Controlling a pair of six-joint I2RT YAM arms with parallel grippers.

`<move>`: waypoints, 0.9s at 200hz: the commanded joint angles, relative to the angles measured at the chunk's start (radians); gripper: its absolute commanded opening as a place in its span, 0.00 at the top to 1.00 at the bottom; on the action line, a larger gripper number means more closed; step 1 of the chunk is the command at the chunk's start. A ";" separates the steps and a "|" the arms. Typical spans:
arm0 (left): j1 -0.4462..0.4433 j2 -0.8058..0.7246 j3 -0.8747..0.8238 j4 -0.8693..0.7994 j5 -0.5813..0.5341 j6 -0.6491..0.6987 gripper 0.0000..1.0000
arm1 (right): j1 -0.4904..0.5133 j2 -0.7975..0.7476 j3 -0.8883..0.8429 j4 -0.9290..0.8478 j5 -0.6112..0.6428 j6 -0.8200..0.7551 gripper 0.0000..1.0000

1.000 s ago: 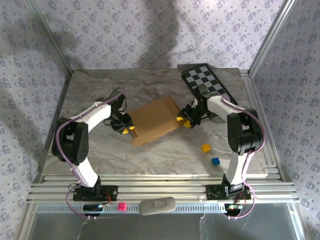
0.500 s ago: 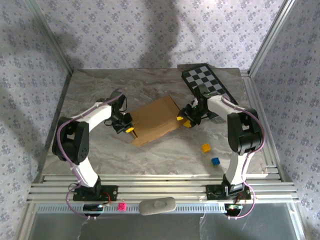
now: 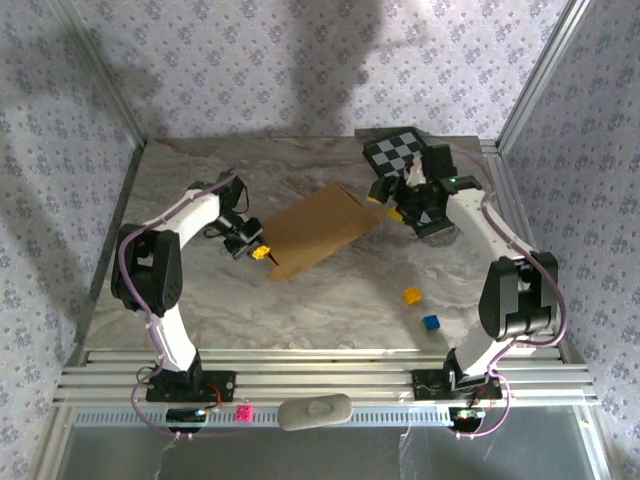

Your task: Fold the paper box

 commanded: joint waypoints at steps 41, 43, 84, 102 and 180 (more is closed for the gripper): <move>0.020 0.010 0.103 -0.164 0.334 0.033 1.00 | -0.171 0.024 0.034 0.000 -0.083 0.077 0.21; 0.021 0.011 0.106 -0.171 0.335 0.039 1.00 | -0.176 0.026 0.039 -0.002 -0.085 0.079 0.20; 0.038 -0.011 0.091 -0.229 0.359 0.087 1.00 | -0.198 0.137 0.184 -0.138 -0.196 0.139 0.20; 0.039 -0.012 0.068 -0.214 0.371 0.085 1.00 | -0.178 0.165 0.213 -0.157 -0.250 0.170 0.19; 0.040 -0.034 0.053 -0.219 0.371 0.101 1.00 | -0.096 0.337 0.377 -0.367 -0.414 0.091 0.10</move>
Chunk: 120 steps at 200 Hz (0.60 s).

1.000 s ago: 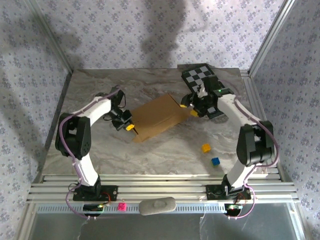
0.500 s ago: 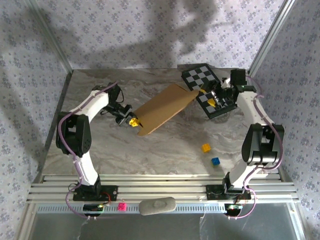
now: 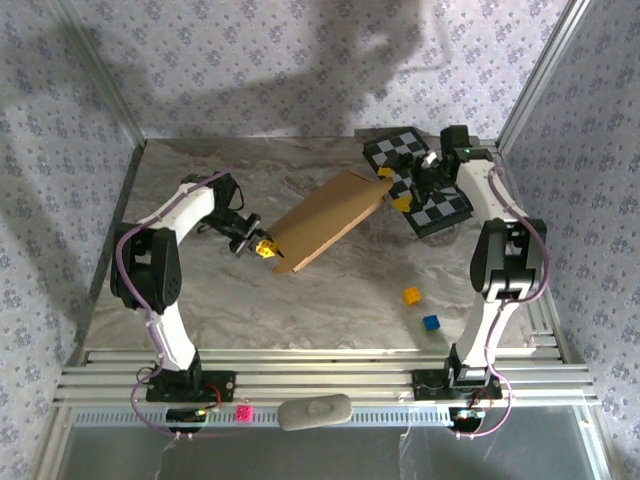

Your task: Fold the paper box

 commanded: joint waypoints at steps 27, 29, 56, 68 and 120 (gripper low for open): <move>0.003 -0.055 -0.018 -0.026 0.043 0.034 1.00 | 0.034 0.038 0.052 -0.087 -0.093 -0.026 0.10; 0.002 -0.056 -0.018 -0.025 0.043 0.034 1.00 | 0.034 0.038 0.054 -0.086 -0.094 -0.026 0.10; 0.003 -0.062 -0.018 -0.027 0.042 0.037 1.00 | 0.044 0.057 0.061 -0.113 -0.134 -0.046 0.15; 0.002 -0.061 -0.015 -0.028 0.041 0.037 1.00 | 0.057 0.065 0.059 -0.123 -0.146 -0.057 0.18; 0.002 -0.055 -0.004 -0.028 0.040 0.038 1.00 | 0.089 0.079 0.056 -0.124 -0.158 -0.053 0.30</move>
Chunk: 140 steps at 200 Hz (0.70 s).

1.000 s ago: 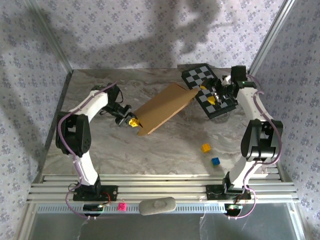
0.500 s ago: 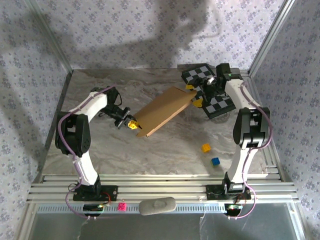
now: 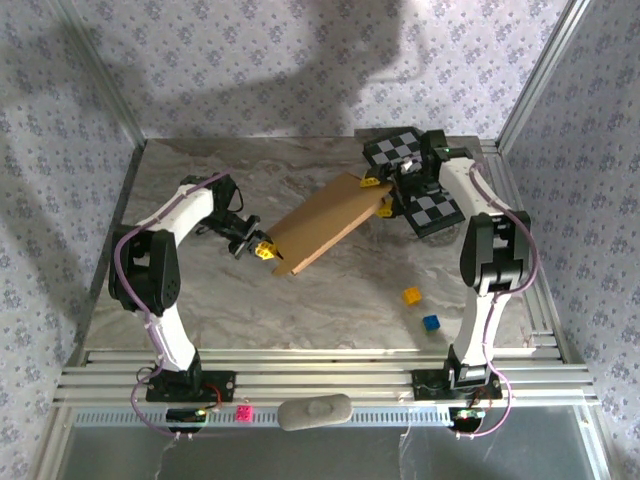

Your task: Fold the paper box

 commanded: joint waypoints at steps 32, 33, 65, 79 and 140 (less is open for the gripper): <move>0.007 -0.035 0.023 -0.025 0.033 0.027 1.00 | 0.005 -0.001 -0.001 -0.007 -0.024 0.024 0.43; 0.009 -0.035 0.024 -0.025 0.032 0.028 1.00 | 0.005 -0.003 -0.003 -0.007 -0.023 0.026 0.44; 0.029 -0.032 0.087 -0.082 -0.033 0.058 0.76 | 0.002 -0.043 -0.055 0.036 0.013 0.088 0.50; 0.038 -0.036 0.128 -0.113 -0.089 0.066 0.65 | 0.000 -0.064 -0.084 0.054 0.033 0.122 0.52; 0.016 -0.142 0.433 -0.116 -0.535 0.165 0.56 | -0.018 -0.152 -0.141 0.052 0.166 0.326 0.52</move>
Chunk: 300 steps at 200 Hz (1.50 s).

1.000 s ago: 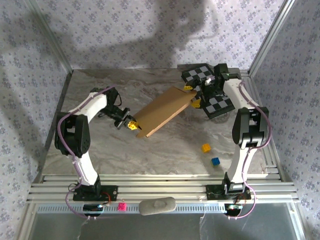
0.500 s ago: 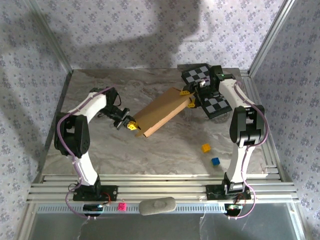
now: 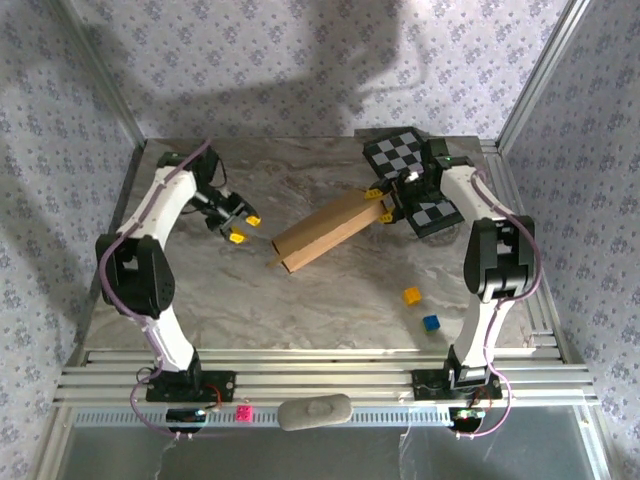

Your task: Fold the paper box

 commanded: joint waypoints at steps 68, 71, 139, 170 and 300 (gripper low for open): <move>-0.477 -0.185 0.225 0.314 -0.381 0.816 0.33 | -0.037 -0.129 -0.030 -0.105 0.131 0.300 0.52; -0.491 -0.178 0.231 0.310 -0.385 0.843 0.32 | -0.038 -0.132 -0.030 -0.111 0.131 0.304 0.52; -0.644 -0.070 0.247 0.248 -0.368 1.134 0.28 | -0.070 -0.194 -0.082 -0.231 0.077 0.370 0.53; -0.694 -0.041 0.228 0.251 -0.454 1.191 0.27 | -0.077 -0.236 -0.121 -0.312 0.071 0.341 0.53; -0.754 -0.042 0.138 0.303 -0.448 1.183 0.17 | -0.074 -0.313 -0.278 -0.275 0.077 0.424 0.54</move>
